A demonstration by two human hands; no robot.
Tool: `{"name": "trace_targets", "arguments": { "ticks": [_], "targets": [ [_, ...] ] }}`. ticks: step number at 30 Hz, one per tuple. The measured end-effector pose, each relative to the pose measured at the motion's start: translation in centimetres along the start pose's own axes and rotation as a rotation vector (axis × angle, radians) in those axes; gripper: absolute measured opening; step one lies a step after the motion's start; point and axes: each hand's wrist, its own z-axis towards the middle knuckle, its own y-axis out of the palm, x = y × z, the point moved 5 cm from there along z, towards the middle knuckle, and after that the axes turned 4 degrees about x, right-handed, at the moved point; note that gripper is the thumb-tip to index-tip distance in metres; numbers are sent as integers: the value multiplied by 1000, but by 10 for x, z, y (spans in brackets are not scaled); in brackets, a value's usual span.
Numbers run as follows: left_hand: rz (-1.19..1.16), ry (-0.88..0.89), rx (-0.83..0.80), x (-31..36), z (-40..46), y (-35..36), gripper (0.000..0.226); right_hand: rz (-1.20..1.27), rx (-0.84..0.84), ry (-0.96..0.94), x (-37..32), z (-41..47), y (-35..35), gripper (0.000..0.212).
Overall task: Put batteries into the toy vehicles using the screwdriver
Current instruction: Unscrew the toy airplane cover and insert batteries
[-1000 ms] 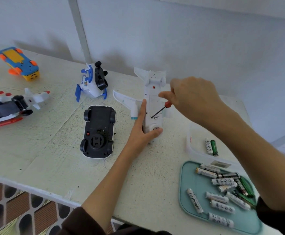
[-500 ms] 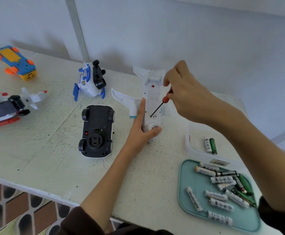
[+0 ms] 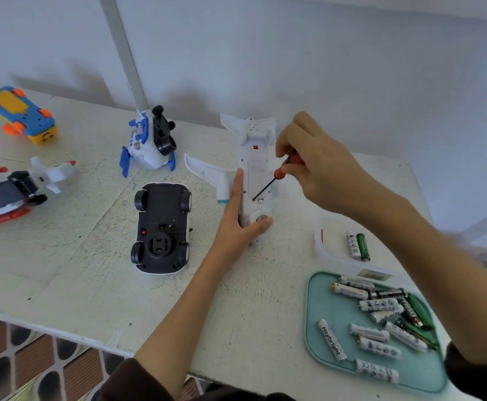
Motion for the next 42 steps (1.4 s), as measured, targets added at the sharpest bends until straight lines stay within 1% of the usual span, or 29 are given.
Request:
{"name": "trace_targets", "arguments": {
  "ticks": [1, 2, 4, 5, 6, 8, 10, 11, 13, 14, 16, 17, 18, 21, 23, 25, 27, 29, 31, 32, 34, 37, 40, 42],
  "targets": [
    [6, -4, 1, 0, 0, 0, 91, -49, 20, 12, 0, 1, 1, 7],
    [6, -3, 2, 0, 0, 0, 91, -135, 14, 46, 0, 2, 1, 14],
    [-1, -3, 5, -1, 1, -1, 91, -383, -92, 151, 3, 3, 3, 31],
    [-5, -5, 9, -1, 1, -1, 91, -454, -116, 162, 3, 2, 3, 35],
    [-12, -5, 12, -1, 1, -2, 91, -464, -112, 141, 3, 1, 1, 36],
    [-26, -3, 13, -1, 0, -1, 90, -324, -57, 30, -2, -2, -3, 30],
    [-18, 1, 6, -1, 0, -1, 91, -167, -83, -28, -4, -3, -3, 20],
    [-9, 3, 4, -1, 0, -1, 91, -153, -99, -20, -2, -3, -2, 20],
    [-3, 1, 9, -1, 0, -1, 92, -215, -78, 66, 5, -3, 0, 17],
    [-4, -1, 14, -1, 0, -1, 92, -298, -92, 123, 8, -3, 0, 23],
    [4, -6, 19, -1, 0, -1, 92, -460, -197, 225, 18, -6, 2, 42],
    [3, -5, 18, -2, 0, -1, 92, -470, -225, 231, 21, -8, 1, 47],
    [-1, -2, 14, -2, 1, -1, 92, -425, -217, 212, 20, -11, 1, 47],
    [1, 8, 5, -2, 1, 0, 91, -203, -106, 78, 12, -15, -2, 27],
    [-1, 7, 2, -1, 1, 0, 91, -174, -105, 125, 12, -14, -1, 19],
    [-3, 8, -1, -1, 1, 1, 91, -276, -163, 230, 18, -14, 2, 25],
    [0, 7, 0, -1, 0, 1, 90, -404, -234, 271, 22, -17, 4, 38],
    [6, 9, 4, 0, 0, 0, 90, -410, -292, 284, 22, -23, 7, 49],
    [18, 12, -3, 0, 1, 0, 90, -425, -330, 245, 22, -30, 11, 50],
    [22, 9, -8, 0, 1, 0, 91, -439, -336, 222, 23, -33, 12, 45],
    [27, 6, -10, 1, 0, 1, 90, -409, -310, 214, 27, -39, 13, 34],
    [41, 15, -9, 2, -1, 1, 91, -295, -236, 276, 38, -47, 6, 24],
    [41, 19, -16, 3, -1, 2, 92, -68, -177, 283, 48, -56, -4, 10],
    [42, 32, -14, 2, -1, 1, 93, 87, -226, 248, 48, -64, -3, 16]
  ]
}}
